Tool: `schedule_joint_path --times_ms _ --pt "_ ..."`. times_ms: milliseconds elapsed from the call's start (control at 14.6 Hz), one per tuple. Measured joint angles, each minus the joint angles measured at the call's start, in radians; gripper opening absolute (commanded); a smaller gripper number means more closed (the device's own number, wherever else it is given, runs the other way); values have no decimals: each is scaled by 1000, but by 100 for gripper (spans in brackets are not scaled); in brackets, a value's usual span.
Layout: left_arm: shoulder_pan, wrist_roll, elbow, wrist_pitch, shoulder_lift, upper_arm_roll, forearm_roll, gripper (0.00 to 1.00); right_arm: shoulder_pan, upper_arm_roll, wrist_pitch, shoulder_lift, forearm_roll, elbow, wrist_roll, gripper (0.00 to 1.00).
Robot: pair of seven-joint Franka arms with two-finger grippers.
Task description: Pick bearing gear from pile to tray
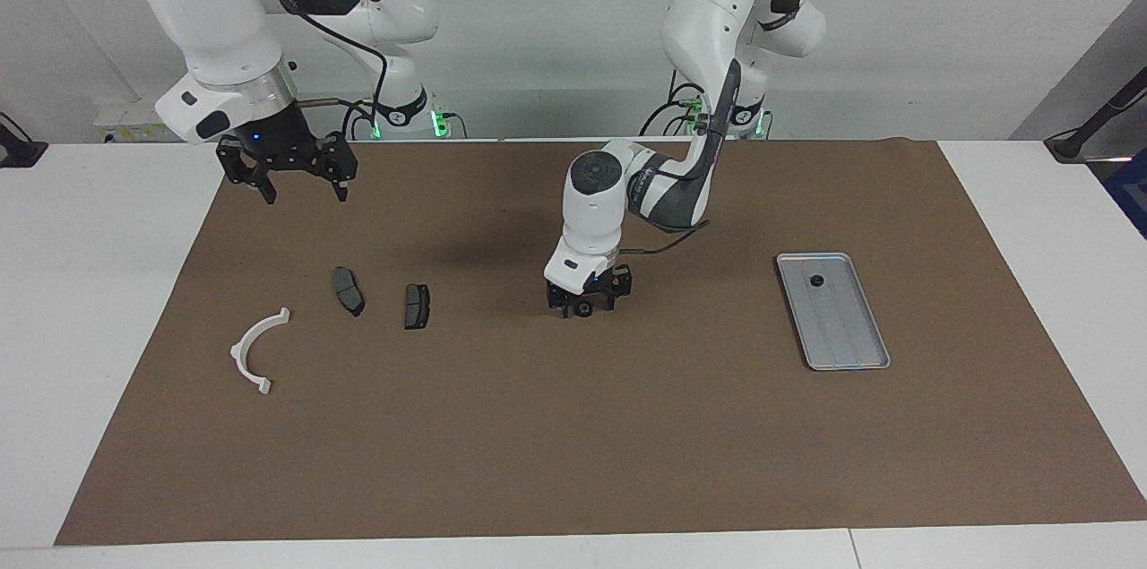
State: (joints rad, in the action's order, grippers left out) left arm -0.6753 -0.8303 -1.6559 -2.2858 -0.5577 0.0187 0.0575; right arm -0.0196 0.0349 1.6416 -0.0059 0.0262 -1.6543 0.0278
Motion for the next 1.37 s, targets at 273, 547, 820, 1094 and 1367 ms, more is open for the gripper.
schedule_joint_path --times_ms 273,547,820,1094,1367 --pt "0 -9 4 5 2 0 0 0 0 -7 -78 -9 0 -3 0 100" --pt "0 -23 13 9 3 0 0 0 0 -10 -83 -9 0 -5 0 100" --pt "3 -23 48 78 3 -15 0 0 0 -10 -83 -9 -1 -5 0 100" --pt "89 82 160 231 17 -30 5 0 0 -11 -73 -9 -1 -6 0 100" --pt "262 388 182 316 109 -32 4 0 0 -11 -53 -8 -1 -7 0 100"
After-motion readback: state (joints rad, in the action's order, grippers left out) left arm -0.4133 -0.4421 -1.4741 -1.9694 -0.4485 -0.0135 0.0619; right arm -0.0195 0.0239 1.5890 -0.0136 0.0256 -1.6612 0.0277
